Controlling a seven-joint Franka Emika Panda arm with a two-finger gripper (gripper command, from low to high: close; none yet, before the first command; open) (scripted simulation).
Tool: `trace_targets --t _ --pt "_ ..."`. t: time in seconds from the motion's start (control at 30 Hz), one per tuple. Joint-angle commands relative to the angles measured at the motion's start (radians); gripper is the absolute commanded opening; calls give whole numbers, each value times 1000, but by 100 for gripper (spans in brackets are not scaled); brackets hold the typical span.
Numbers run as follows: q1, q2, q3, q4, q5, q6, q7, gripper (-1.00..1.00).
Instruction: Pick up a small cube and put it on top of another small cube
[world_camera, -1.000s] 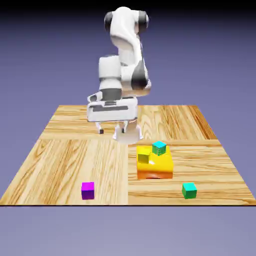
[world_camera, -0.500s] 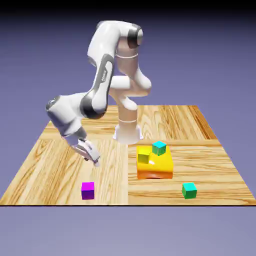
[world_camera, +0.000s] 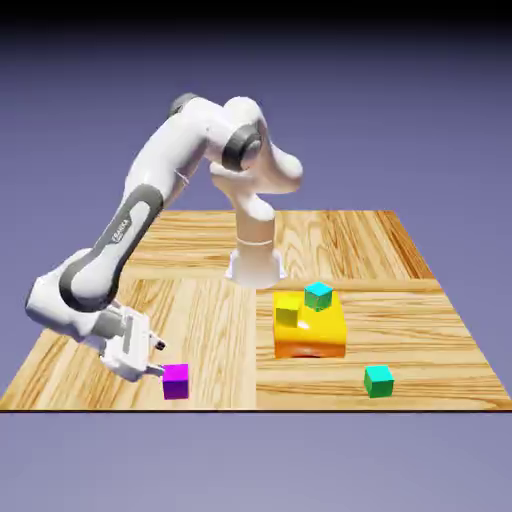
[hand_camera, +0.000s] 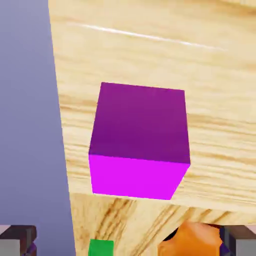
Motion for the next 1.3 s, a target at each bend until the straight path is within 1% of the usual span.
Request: trace_targets --t 0.0,0.07,0.17,0.2,0.23,0.3,0.33,0.93,1.0,1.13,1.17,1.2,1.23,1.27 --pt "-5 36 -14 29 25 -41 9 0" --pt "-10 66 -25 53 45 -75 15 0" --pt "51 86 12 -37 94 21 -25 0" --pt "51 86 12 -37 94 21 -25 -100" --pt "51 86 12 -37 94 21 -25 -100" --pt "2 70 -18 36 55 -56 8 -100" --pt "-10 48 -5 39 27 -72 16 -100" --pt "-6 -544 647 -424 -587 2 41 -100" --pt "-6 -566 671 -441 -610 5 41 -100" --pt "20 -574 688 -586 -583 144 13 -100" --pt "21 -574 689 -594 -582 152 11 -100" --pt "21 -574 689 -594 -582 152 11 100" --pt "21 -574 689 -594 -582 152 11 100" --pt "15 -572 685 -558 -588 117 18 100"
